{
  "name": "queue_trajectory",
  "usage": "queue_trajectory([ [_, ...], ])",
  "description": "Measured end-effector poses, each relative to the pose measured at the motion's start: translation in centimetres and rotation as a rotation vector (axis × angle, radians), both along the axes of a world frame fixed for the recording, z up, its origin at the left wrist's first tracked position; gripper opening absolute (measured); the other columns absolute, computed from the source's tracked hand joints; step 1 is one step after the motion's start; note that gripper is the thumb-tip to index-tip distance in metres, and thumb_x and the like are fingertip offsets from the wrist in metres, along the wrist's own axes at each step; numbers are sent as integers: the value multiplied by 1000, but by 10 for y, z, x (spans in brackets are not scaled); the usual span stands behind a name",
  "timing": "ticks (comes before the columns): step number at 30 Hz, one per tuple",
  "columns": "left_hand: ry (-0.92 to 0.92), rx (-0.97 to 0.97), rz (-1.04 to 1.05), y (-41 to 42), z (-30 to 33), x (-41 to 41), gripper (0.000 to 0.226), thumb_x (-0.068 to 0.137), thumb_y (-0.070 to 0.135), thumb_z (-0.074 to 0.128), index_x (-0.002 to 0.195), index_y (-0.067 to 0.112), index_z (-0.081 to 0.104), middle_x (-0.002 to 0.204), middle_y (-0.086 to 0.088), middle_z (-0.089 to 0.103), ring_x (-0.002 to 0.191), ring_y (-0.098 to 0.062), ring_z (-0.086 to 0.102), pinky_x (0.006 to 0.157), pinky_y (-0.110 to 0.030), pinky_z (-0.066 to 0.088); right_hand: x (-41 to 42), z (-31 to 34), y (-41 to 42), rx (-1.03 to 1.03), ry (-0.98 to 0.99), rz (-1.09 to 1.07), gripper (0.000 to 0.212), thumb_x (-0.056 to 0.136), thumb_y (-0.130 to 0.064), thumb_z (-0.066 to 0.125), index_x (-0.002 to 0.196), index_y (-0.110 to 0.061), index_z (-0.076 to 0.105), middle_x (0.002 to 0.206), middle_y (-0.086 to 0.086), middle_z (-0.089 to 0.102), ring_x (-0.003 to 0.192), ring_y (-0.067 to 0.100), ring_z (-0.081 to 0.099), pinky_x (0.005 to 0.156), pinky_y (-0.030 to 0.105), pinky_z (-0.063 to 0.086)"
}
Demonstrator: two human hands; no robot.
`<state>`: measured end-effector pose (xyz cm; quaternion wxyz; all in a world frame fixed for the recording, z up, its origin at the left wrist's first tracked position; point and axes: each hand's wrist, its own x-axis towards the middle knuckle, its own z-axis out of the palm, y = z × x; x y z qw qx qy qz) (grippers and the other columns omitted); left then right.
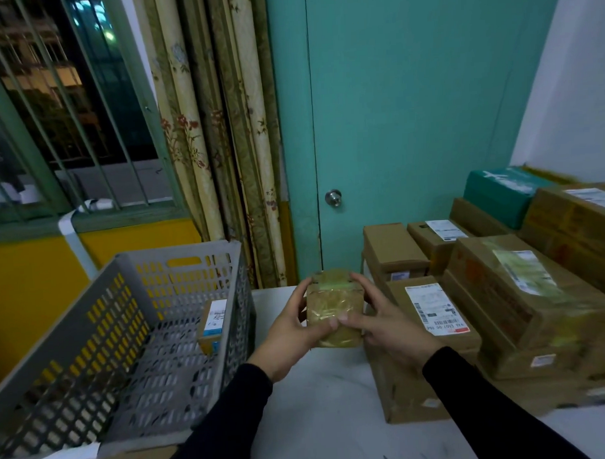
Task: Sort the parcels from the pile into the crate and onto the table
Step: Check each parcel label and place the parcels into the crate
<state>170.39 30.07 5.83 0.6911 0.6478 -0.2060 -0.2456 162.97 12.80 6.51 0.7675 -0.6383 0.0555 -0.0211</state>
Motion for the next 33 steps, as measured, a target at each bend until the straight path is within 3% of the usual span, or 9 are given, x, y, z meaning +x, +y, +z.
queue_trajectory([
  [6, 1, -19, 49, -3, -4, -4, 68, 85, 10, 80, 122, 56, 46, 135, 3, 59, 122, -22, 61, 80, -33, 61, 0, 0, 2, -103, 2, -35, 63, 89, -12, 75, 135, -44, 46, 136, -7, 54, 114, 14, 62, 70, 26, 60],
  [9, 4, 2, 55, -1, -2, -2, 70, 83, 12, 82, 125, 54, 45, 134, 2, 58, 121, -23, 61, 84, -39, 62, 0, 0, 3, -92, 4, -50, 61, 89, -11, 75, 131, -45, 46, 129, -14, 54, 110, 12, 62, 68, 26, 60],
  [14, -47, 8, 84, -1, -5, -1, 75, 84, 19, 83, 143, 42, 44, 137, 6, 56, 122, -23, 60, 86, -47, 62, 2, -1, 5, -122, -14, -65, 64, 89, -13, 75, 140, -38, 45, 136, -7, 56, 111, 13, 64, 71, 27, 60],
  [21, -159, 49, 72, 0, -2, 1, 82, 84, 24, 82, 150, 40, 37, 139, 10, 54, 124, -7, 54, 92, -33, 59, 6, -6, 9, 39, -43, -84, 54, 86, -16, 75, 127, -43, 53, 134, -6, 58, 119, 20, 62, 80, 37, 62],
  [25, 33, -107, 144, -3, 10, 0, 50, 92, 39, 65, 138, 38, 48, 134, 9, 58, 111, -1, 63, 84, -30, 59, 13, -7, 8, 223, -50, -181, 56, 75, -29, 75, 127, -36, 56, 134, 3, 61, 124, 27, 61, 85, 48, 61],
  [28, -33, -1, 103, 0, 4, 7, 70, 93, 51, 65, 154, 38, 33, 147, 9, 47, 122, -4, 56, 92, -29, 52, 17, -8, 7, 186, 11, -198, 46, 81, -40, 73, 125, -37, 59, 131, 1, 66, 118, 25, 66, 91, 51, 59],
  [31, -167, 150, -6, 3, -2, 13, 99, 71, 75, 74, 154, 55, 22, 161, 12, 29, 144, -14, 39, 113, -43, 42, 22, -2, 6, 109, 105, -186, 32, 92, -50, 65, 120, -35, 63, 122, 3, 71, 106, 25, 69, 75, 36, 58],
  [33, -202, 210, -70, 2, -1, 13, 112, 64, 79, 77, 155, 56, 14, 161, 13, 30, 143, -13, 40, 117, -46, 39, 25, 1, 5, -10, 159, -201, 38, 93, -60, 58, 121, -36, 64, 117, 2, 73, 99, 22, 68, 71, 32, 52],
])
